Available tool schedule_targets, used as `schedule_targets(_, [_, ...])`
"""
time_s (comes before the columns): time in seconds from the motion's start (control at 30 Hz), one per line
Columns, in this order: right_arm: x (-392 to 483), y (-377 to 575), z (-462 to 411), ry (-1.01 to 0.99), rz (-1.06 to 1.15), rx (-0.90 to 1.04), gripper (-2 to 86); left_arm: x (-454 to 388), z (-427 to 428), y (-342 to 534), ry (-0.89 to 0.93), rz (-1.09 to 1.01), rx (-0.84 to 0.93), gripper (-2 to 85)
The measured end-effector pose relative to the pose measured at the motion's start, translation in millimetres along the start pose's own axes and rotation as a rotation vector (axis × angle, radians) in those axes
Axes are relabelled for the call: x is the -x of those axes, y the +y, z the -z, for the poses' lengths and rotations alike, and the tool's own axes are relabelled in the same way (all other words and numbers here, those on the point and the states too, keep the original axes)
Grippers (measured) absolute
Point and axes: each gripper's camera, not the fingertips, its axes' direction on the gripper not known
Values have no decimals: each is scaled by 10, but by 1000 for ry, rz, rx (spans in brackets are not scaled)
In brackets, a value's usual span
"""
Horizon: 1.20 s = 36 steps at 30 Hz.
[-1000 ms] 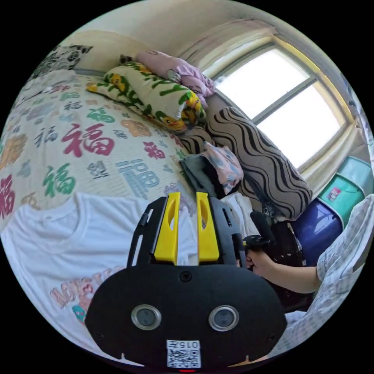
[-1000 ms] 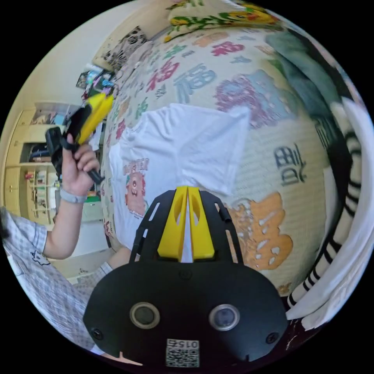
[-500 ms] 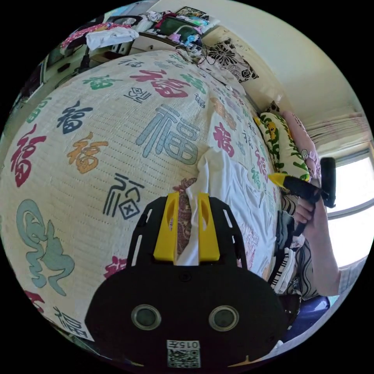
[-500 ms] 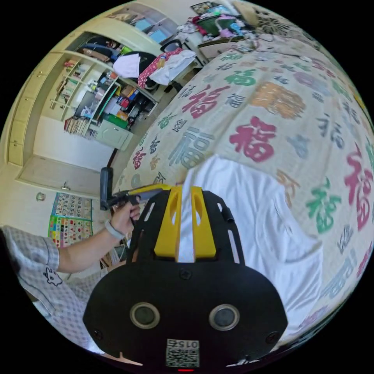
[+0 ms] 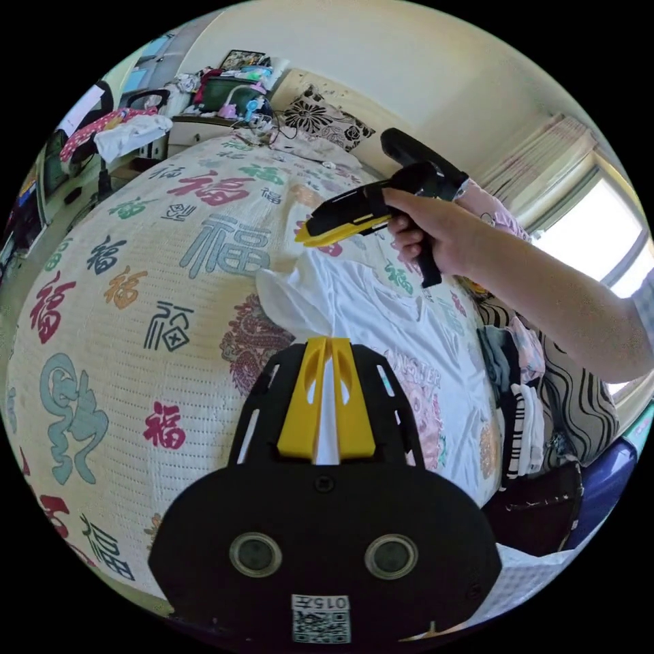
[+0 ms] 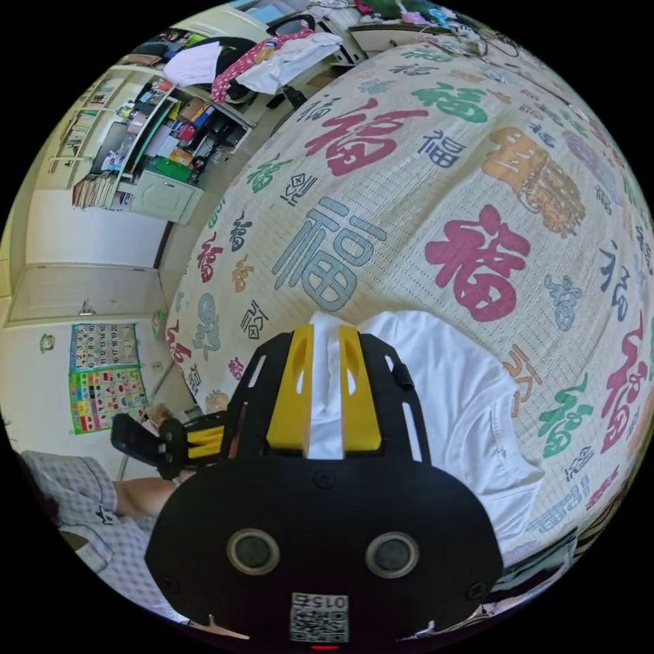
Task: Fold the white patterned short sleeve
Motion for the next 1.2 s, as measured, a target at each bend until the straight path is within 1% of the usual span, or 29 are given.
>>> schedule_targets(0.13, [230,-441,-462,34,83,127,72,148,214,83,53,111,4,-6])
schedule_targets(0.2, [398,-737,-895,136,154,260,79,216,384,79,54,140,-4,-6])
schedule_targets(0.23, [424,-801,-1000,173,166,291,80,224,430,72,51,139,-5,-6])
schedule_targets(0.3, [477,-1011,-1341,303,186,381,60,254,612,46,45,134,-10,-6])
schedule_targets(0.37, [505,-1124,-1452,368,211,402,22,296,737,35,49,143,-11,-6])
schedule_targets(0.4, [507,-1187,-1480,366,223,407,13,336,821,31,50,156,-13,-6])
schedule_targets(0.53, [463,-1378,-1370,294,194,311,-2,503,1134,24,35,214,-59,-6])
schedule_targets(0.6, [441,-1536,-1260,205,165,214,-5,677,1359,16,8,276,-117,-6])
schedule_targets(0.67, [454,-1658,-1226,162,159,161,-5,844,1496,15,-15,338,-157,-6])
schedule_targets(0.77, [502,-1852,-1277,133,161,136,-5,1135,1651,16,-34,436,-195,-6])
schedule_targets(0.87, [516,-1976,-1350,147,149,132,-5,1342,1677,11,-8,493,-176,-5])
schedule_targets(0.93, [508,-2002,-1348,153,142,116,-5,1384,1693,6,2,498,-169,-5])
schedule_targets(1.03, [528,-2009,-1299,85,173,103,-5,1363,1788,40,-5,499,-168,-5])
schedule_targets(1.13, [588,-1961,-1224,63,220,101,-5,1293,1910,140,13,507,-201,-6])
schedule_targets(1.2, [597,-1802,-1051,33,243,57,-5,1217,2008,190,47,487,-237,-6])
